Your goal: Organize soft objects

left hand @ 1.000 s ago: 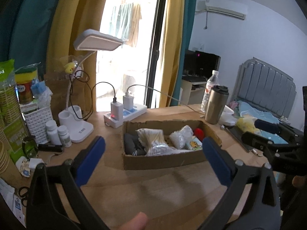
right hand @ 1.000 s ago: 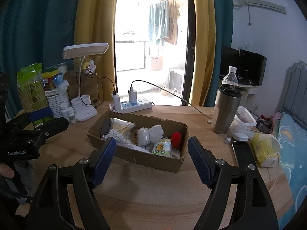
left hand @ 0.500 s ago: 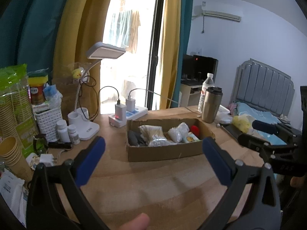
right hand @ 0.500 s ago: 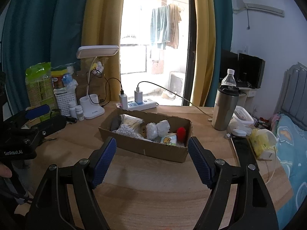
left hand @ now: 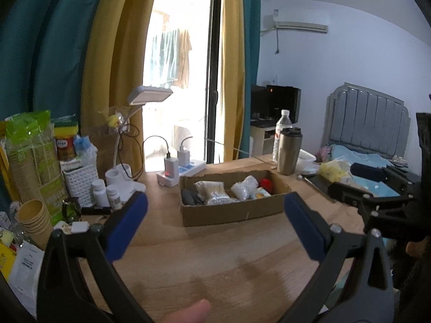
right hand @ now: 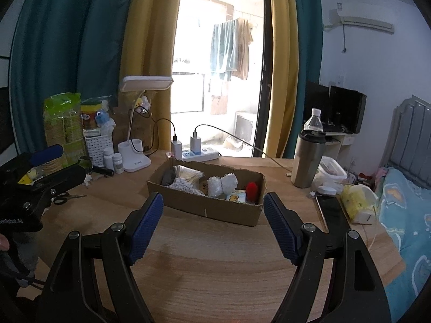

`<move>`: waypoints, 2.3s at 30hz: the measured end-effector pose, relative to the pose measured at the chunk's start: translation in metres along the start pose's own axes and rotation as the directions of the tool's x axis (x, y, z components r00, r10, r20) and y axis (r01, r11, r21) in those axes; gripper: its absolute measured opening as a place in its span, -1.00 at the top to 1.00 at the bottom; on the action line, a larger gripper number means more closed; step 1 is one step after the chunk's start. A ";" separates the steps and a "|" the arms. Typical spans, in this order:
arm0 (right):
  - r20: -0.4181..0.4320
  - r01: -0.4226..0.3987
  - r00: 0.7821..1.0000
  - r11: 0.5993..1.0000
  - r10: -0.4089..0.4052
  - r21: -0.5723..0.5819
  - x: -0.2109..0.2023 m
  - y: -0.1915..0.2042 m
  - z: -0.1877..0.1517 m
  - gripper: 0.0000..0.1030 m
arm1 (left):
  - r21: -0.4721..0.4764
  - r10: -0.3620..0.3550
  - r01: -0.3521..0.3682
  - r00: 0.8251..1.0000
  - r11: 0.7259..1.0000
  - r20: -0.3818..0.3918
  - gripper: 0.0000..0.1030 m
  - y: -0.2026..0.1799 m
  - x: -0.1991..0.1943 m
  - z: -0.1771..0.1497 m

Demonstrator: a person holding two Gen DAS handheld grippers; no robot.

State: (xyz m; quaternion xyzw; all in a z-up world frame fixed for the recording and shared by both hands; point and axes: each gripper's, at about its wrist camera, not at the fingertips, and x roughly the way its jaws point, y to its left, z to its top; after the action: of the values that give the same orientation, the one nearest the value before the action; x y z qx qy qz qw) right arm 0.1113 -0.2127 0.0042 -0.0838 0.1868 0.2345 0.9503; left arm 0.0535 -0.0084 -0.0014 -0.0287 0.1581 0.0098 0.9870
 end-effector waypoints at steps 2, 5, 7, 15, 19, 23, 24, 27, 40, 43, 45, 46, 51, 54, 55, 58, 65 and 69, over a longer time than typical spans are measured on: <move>0.022 0.004 1.000 1.000 -0.004 -0.001 -0.007 0.001 0.002 -0.55 | 0.007 -0.001 0.001 1.000 1.000 0.013 -0.98 -0.002 -0.007 0.003; 0.065 0.020 0.998 1.000 -0.020 -0.001 -0.023 0.000 0.006 -0.55 | 0.018 -0.006 0.005 0.999 1.000 0.053 -0.98 -0.004 -0.020 0.011; 0.087 0.027 0.996 1.000 -0.027 -0.001 -0.031 0.000 0.008 -0.55 | 0.027 -0.011 0.009 0.997 1.000 0.080 -0.98 -0.008 -0.029 0.015; 0.143 0.066 0.988 0.998 -0.063 -0.016 -0.059 0.000 0.017 -0.56 | 0.071 -0.040 0.031 0.990 0.997 0.136 -0.98 -0.023 -0.054 0.029; 0.183 0.078 0.980 0.997 -0.073 -0.021 -0.075 0.001 0.021 -0.57 | 0.074 -0.041 0.030 0.989 0.997 0.142 -0.98 -0.026 -0.063 0.037; 0.208 0.093 0.974 0.995 -0.087 -0.020 -0.087 -0.002 0.024 -0.57 | 0.060 -0.030 0.019 0.984 0.998 0.174 -0.98 -0.025 -0.074 0.047; 0.211 0.095 0.973 0.995 -0.089 -0.018 -0.089 -0.002 0.024 -0.57 | 0.057 -0.027 0.017 0.983 0.998 0.180 -0.98 -0.025 -0.076 0.048; 0.219 0.102 0.971 0.995 -0.097 -0.009 -0.094 -0.005 0.026 -0.58 | 0.051 -0.022 0.013 0.982 0.999 0.189 -0.98 -0.023 -0.081 0.051; 0.244 0.102 0.964 0.995 -0.102 0.010 -0.106 -0.006 0.030 -0.58 | 0.058 -0.030 0.019 0.978 0.998 0.205 -0.98 -0.027 -0.089 0.052; 0.247 0.099 0.964 0.995 -0.099 0.010 -0.106 -0.005 0.031 -0.58 | 0.061 -0.033 0.020 0.977 0.998 0.210 -0.98 -0.028 -0.089 0.052; 0.247 0.098 0.964 0.995 -0.097 0.009 -0.105 -0.004 0.032 -0.58 | 0.062 -0.033 0.020 0.976 0.998 0.215 -0.98 -0.029 -0.091 0.052; 0.245 0.098 0.965 0.995 -0.097 0.007 -0.104 -0.004 0.032 -0.58 | 0.060 -0.033 0.020 0.976 0.998 0.217 -0.98 -0.030 -0.091 0.052; 0.238 0.090 0.967 0.996 -0.089 0.004 -0.104 -0.002 0.032 -0.58 | 0.054 -0.035 0.024 0.976 0.998 0.214 -0.98 -0.030 -0.091 0.052; 0.237 0.086 0.968 0.996 -0.085 0.003 -0.104 -0.001 0.032 -0.58 | 0.055 -0.035 0.024 0.976 0.998 0.213 -0.98 -0.030 -0.091 0.052; 0.236 0.085 0.968 0.996 -0.083 0.004 -0.104 0.000 0.032 -0.58 | 0.055 -0.035 0.024 0.976 0.998 0.213 -0.98 -0.030 -0.090 0.052; 0.234 0.084 0.969 0.996 -0.084 0.009 -0.104 -0.001 0.032 -0.58 | 0.055 -0.036 0.024 0.976 0.998 0.213 -0.98 -0.030 -0.090 0.051; 0.227 0.083 0.970 0.996 -0.085 0.017 -0.104 -0.003 0.032 -0.58 | 0.056 -0.038 0.026 0.977 0.998 0.208 -0.98 -0.032 -0.089 0.050; 0.224 0.080 0.971 0.997 -0.083 0.021 -0.102 -0.004 0.031 -0.59 | 0.052 -0.036 0.026 0.978 0.998 0.207 -0.99 -0.033 -0.089 0.050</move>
State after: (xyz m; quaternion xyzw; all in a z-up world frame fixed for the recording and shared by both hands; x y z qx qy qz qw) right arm 0.0394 -0.2506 0.0730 -0.0590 0.0760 0.2022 0.9746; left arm -0.0142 -0.0391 0.0753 -0.0057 0.0540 -0.0065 0.9985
